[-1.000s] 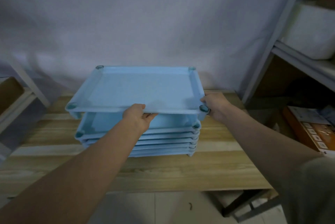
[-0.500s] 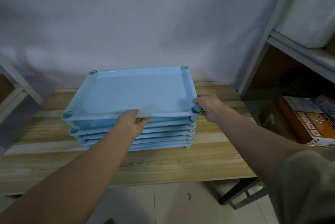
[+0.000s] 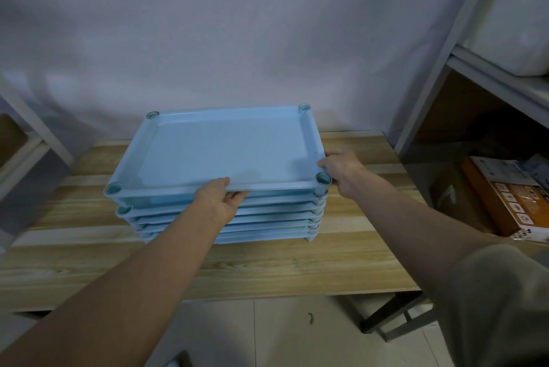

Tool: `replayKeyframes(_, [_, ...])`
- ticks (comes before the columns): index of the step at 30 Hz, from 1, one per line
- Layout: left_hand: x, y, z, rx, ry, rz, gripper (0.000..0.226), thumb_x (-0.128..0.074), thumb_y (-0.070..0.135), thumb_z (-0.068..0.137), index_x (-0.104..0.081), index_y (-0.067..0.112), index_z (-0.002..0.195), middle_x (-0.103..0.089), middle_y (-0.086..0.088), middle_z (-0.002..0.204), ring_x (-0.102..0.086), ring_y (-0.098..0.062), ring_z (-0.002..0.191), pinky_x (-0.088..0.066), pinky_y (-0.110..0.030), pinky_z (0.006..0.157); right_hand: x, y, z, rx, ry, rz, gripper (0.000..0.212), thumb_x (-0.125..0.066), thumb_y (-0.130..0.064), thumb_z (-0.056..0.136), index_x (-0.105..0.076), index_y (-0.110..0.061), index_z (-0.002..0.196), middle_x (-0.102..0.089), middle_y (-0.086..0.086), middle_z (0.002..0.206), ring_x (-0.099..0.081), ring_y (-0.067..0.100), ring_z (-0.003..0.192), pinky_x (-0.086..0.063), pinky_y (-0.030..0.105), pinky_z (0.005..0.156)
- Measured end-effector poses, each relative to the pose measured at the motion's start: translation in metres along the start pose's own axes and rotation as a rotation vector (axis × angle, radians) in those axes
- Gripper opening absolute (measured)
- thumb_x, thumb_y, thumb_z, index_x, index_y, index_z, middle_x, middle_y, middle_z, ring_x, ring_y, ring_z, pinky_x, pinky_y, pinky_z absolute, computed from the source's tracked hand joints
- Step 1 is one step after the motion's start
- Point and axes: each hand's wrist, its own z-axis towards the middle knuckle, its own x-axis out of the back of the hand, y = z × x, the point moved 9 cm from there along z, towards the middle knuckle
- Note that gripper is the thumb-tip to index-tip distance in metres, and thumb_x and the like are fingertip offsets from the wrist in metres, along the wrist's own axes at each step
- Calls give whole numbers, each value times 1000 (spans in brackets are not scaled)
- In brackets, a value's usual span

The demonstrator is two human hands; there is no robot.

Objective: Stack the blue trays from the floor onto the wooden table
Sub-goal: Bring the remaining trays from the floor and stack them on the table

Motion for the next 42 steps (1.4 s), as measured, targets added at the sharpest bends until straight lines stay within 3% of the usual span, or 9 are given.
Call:
replayKeyframes(12, [2,0,-6,16,-43,64,30,-53,1,96,-53,-2,126,-59,-22,118,-60,-35,100,-54,-47,80,-4,-8,-3,163,20,-229,35,-42,3,90,-62,-14,114,-64,5,90,-60,24,80,-52,34,70])
replayKeyframes(14, [4,0,-7,21,-55,99,28,-54,2,96,-55,-1,124,-58,-23,121,-61,-36,102,-55,-46,78,-6,-15,-4,239,87,-418,41,-42,-1,84,-58,-14,119,-64,8,104,-61,29,94,-54,40,83])
replayKeyframes(19, [22,13,-7,-38,-24,150,31,-56,11,97,-54,0,126,-53,-27,127,-62,-34,92,-53,-43,84,-33,-46,-37,684,287,-970,60,-47,-8,89,-31,-19,146,-35,3,147,-29,22,137,-19,36,112])
replayKeyframes(23, [53,35,-7,-112,106,200,35,-63,21,93,-56,7,125,-53,-18,132,-60,-28,100,-53,-35,70,-91,-51,-49,892,44,-1080,52,-40,-19,99,-29,-16,149,-26,2,157,-15,20,147,-11,38,120])
replayKeyframes(27, [100,60,-11,-207,303,159,51,-68,30,88,-50,7,130,-56,-8,103,-58,-22,101,-53,-33,73,-161,-41,-70,989,-299,-1175,53,-33,-35,102,-22,-18,152,-20,0,160,-9,17,149,-5,38,121])
replayKeyframes(31, [141,73,-19,-241,380,75,47,-59,31,95,-48,9,134,-53,-9,112,-60,-27,104,-54,-38,87,-218,-32,-96,1053,-515,-1197,55,-36,-39,102,-25,-19,151,-25,1,158,-17,18,147,-11,38,120])
replayKeyframes(34, [169,83,-22,-244,424,63,39,-49,32,99,-48,13,133,-50,-2,90,-57,-21,80,-53,-38,87,-255,-32,-113,1104,-584,-1203,54,-40,-38,101,-28,-21,150,-33,1,154,-26,19,143,-17,37,117])
replayKeyframes(38, [190,101,-13,-216,384,49,46,-43,35,100,-41,17,142,-50,-5,127,-62,-27,88,-55,-38,65,-295,-35,-124,1099,-610,-1191,55,-47,-33,98,-30,-22,149,-38,3,151,-32,21,140,-23,37,115])
replayKeyframes(42, [185,119,-2,-181,250,67,29,-48,35,98,-50,13,117,-54,-9,126,-66,-34,95,-58,-43,77,-324,-42,-133,1058,-609,-1129,50,-50,-26,97,-38,-20,146,-49,6,144,-45,26,130,-33,37,109])
